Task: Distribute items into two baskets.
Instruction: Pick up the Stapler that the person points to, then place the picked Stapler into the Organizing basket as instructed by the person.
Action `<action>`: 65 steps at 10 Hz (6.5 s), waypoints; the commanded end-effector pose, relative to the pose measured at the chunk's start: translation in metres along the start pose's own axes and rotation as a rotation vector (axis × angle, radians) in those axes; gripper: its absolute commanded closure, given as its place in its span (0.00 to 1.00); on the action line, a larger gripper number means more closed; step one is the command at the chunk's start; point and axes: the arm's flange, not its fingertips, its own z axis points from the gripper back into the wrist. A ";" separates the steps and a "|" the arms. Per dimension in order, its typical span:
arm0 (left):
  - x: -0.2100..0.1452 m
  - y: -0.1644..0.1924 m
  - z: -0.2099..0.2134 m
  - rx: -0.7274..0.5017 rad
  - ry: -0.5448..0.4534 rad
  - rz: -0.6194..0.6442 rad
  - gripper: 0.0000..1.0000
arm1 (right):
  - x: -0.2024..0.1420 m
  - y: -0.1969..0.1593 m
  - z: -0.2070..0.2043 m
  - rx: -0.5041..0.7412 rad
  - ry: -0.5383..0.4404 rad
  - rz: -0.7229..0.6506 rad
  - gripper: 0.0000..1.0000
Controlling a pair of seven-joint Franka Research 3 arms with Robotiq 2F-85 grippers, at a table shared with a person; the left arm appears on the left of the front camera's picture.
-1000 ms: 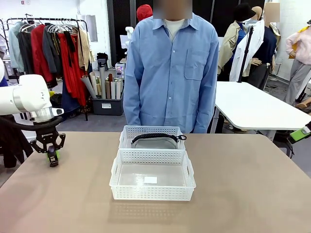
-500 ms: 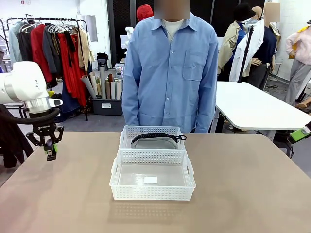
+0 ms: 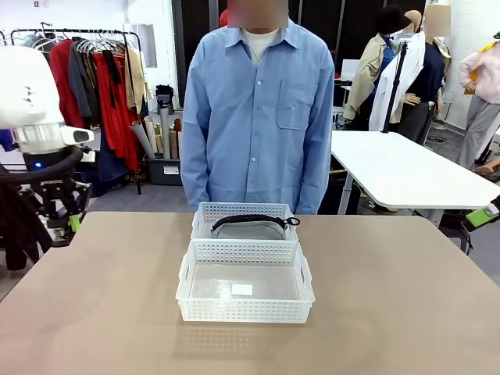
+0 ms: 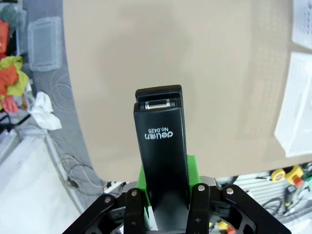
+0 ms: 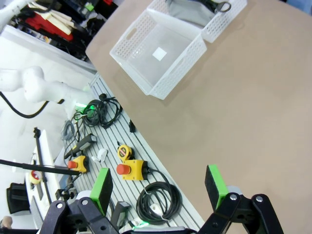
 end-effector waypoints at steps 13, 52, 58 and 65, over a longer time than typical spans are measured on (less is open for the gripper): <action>0.006 0.016 0.060 -0.053 -0.003 -0.659 1.00 | 0.000 0.001 0.001 0.005 -0.007 0.007 0.00; -0.043 -0.193 0.028 0.188 0.059 -1.181 1.00 | 0.000 0.001 0.001 0.005 -0.007 0.007 0.00; -0.022 -0.264 0.010 0.170 0.056 -1.390 1.00 | 0.000 0.001 0.001 0.005 -0.007 0.007 0.00; -0.046 -0.312 -0.025 0.144 0.037 -1.590 1.00 | 0.000 0.001 0.001 0.005 -0.007 0.007 0.00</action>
